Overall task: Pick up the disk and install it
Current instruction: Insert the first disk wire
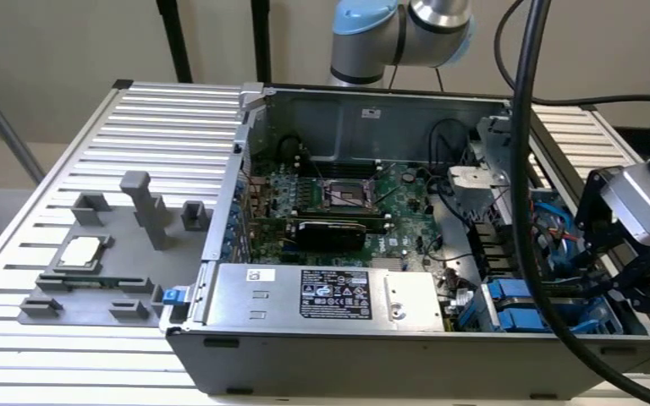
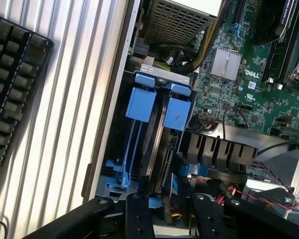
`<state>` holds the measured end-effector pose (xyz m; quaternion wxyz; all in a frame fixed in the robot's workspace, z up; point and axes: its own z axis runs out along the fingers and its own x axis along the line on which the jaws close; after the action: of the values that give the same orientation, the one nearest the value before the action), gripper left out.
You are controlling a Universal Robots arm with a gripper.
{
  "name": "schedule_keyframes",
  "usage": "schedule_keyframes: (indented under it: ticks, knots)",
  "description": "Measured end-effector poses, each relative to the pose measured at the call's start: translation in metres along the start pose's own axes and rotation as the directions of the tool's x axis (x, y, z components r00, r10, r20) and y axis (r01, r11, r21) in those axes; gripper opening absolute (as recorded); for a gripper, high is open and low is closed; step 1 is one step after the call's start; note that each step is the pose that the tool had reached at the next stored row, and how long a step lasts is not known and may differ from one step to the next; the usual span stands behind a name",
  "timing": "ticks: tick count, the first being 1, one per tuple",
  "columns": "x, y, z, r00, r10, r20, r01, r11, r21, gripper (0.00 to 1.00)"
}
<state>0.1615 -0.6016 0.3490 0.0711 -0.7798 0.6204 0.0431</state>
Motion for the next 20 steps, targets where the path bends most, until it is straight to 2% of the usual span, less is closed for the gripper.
schedule_keyframes:
  ticks: [9, 10, 20]
  knots:
    - [-0.0041, -0.0014, 0.0006, 1.0000, 0.000, -0.0002, 0.000, 1.0000, 0.0000, 1.00]
    - [-0.0041, -0.0014, 0.0006, 1.0000, 0.000, -0.0002, 0.000, 1.0000, 0.0000, 0.00]
    - [-0.0041, -0.0015, 0.0006, 1.0000, 0.000, -0.0003, 0.000, 1.0000, -0.0001, 0.00]
